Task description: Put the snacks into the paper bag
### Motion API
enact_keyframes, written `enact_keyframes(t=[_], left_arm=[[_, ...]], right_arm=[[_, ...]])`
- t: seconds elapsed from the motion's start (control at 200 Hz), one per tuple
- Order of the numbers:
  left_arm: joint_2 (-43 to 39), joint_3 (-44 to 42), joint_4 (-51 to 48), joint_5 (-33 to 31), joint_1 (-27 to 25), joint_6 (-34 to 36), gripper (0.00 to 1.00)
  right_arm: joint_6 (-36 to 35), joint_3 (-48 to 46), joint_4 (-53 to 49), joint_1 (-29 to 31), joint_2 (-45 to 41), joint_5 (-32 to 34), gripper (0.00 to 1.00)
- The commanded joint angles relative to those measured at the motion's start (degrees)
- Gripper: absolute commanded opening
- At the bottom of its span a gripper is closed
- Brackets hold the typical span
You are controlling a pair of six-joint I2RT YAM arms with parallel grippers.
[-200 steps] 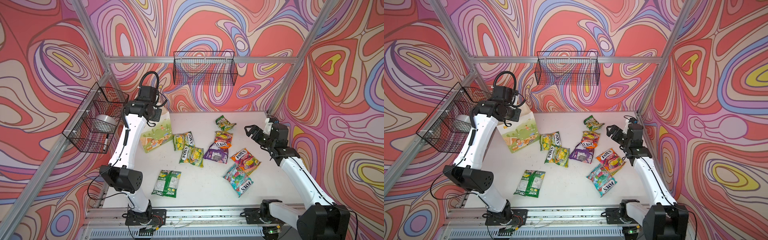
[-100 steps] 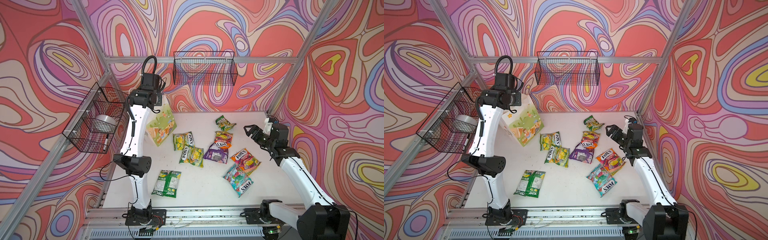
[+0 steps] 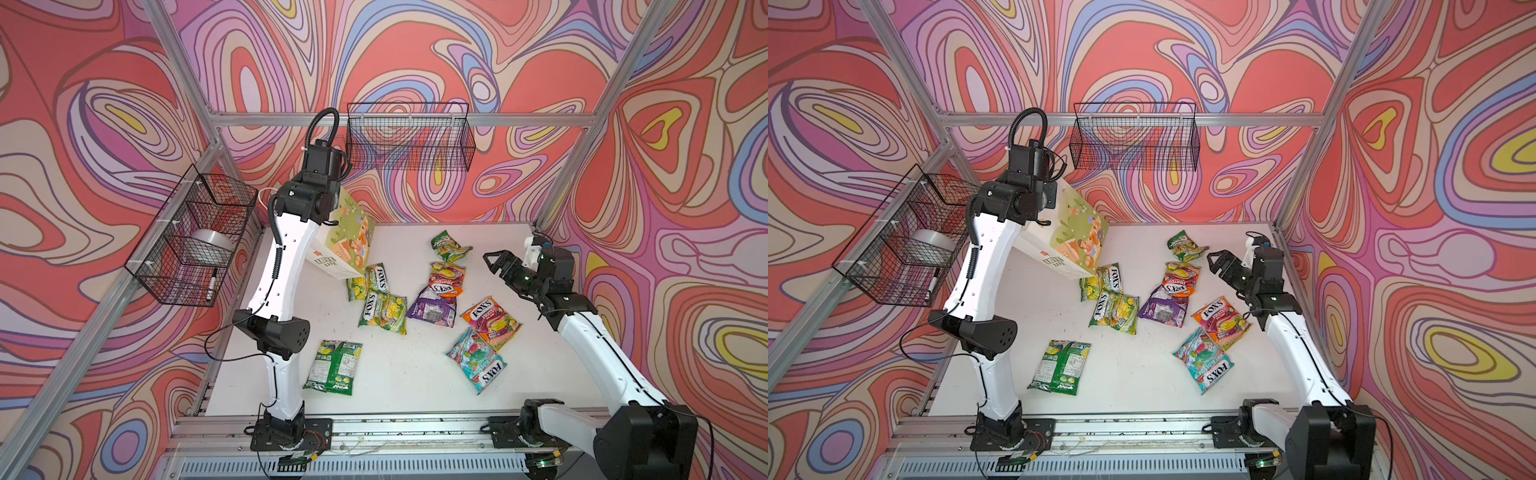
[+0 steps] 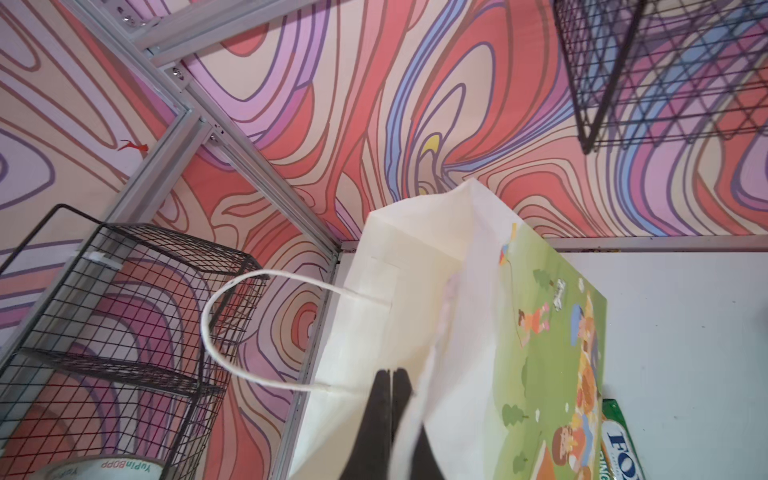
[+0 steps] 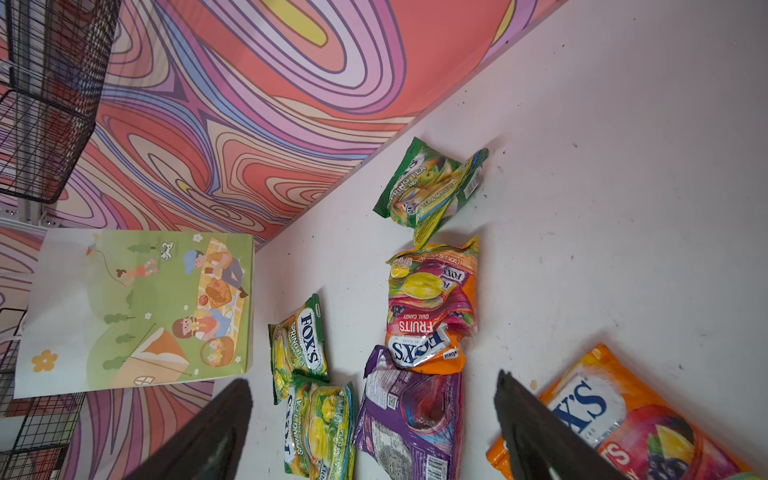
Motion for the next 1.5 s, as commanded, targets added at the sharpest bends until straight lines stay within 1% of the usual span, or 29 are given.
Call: enact_keyframes(t=[0.0, 0.18, 0.255, 0.391, 0.521, 0.621, 0.651, 0.666, 0.766, 0.836, 0.956, 1.031, 1.177, 1.317, 1.442, 1.492], left_arm=[[-0.12, 1.27, 0.55, -7.04, 0.27, 4.14, 0.00], [-1.19, -2.82, 1.15, -11.12, 0.31, 6.19, 0.00], [-1.31, -3.45, 0.50, -11.34, 0.27, 4.79, 0.00], [-0.72, -4.87, -1.87, -5.24, -0.46, -0.12, 0.00], [-0.92, -9.58, -1.58, 5.60, -0.74, -5.83, 0.00], [-0.41, -11.60, -1.40, 9.27, -1.21, -7.96, 0.00], [-0.31, -11.94, -1.47, 10.38, -1.17, -8.26, 0.05], [-0.19, -12.16, -1.40, 10.97, -1.19, -8.39, 0.09], [-0.89, -12.65, -1.71, 12.31, -1.16, -8.09, 0.49], [-3.01, -13.78, -0.92, 13.21, -1.14, -7.64, 0.72], [-8.54, -16.95, 1.53, 18.29, -1.10, -5.72, 1.00], [-11.58, -18.68, 2.28, 19.97, -1.00, -4.96, 1.00], [-16.29, -20.95, 2.09, 20.40, -0.57, -4.91, 1.00], [-22.27, -26.96, 4.36, 26.27, 0.24, -5.15, 1.00], [-26.59, -32.76, 5.17, 26.96, 0.24, -5.46, 1.00], [-28.15, -34.85, 5.46, 25.61, 0.27, -5.91, 1.00]], right_arm=[[-0.32, 1.02, -0.08, 0.55, 0.44, -1.61, 0.96], [-0.32, 0.99, 0.27, 1.45, 1.55, -3.42, 0.95], [-1.11, 1.20, -0.08, 2.48, 1.80, -2.93, 0.96], [-1.60, 1.54, -0.35, 3.77, 2.98, -2.85, 0.96], [-1.63, 1.40, -0.52, 4.24, 3.42, -2.95, 0.96], [-1.65, 1.06, -1.05, 4.23, 3.32, -2.61, 0.96], [-1.64, 0.96, -1.05, 4.25, 3.30, -2.53, 0.96], [-1.59, 0.87, -1.13, 4.24, 3.23, -2.45, 0.96], [-1.73, 0.38, -1.32, 4.30, 2.74, -1.95, 0.96], [-1.95, 0.00, -1.40, 4.32, 2.36, -1.19, 0.96], [-1.97, 0.05, -1.36, 4.29, 2.38, -0.45, 0.97], [-1.72, 0.07, -0.82, 4.32, 2.43, -0.58, 0.97], [-1.41, 0.62, -0.17, 4.41, 2.93, -0.84, 0.97], [-2.00, 1.37, -0.35, 4.83, 3.17, -0.77, 0.97], [-2.04, 1.47, -0.26, 5.15, 3.22, -0.59, 0.97], [-2.18, 1.47, -0.17, 5.51, 3.22, -0.29, 0.97]])
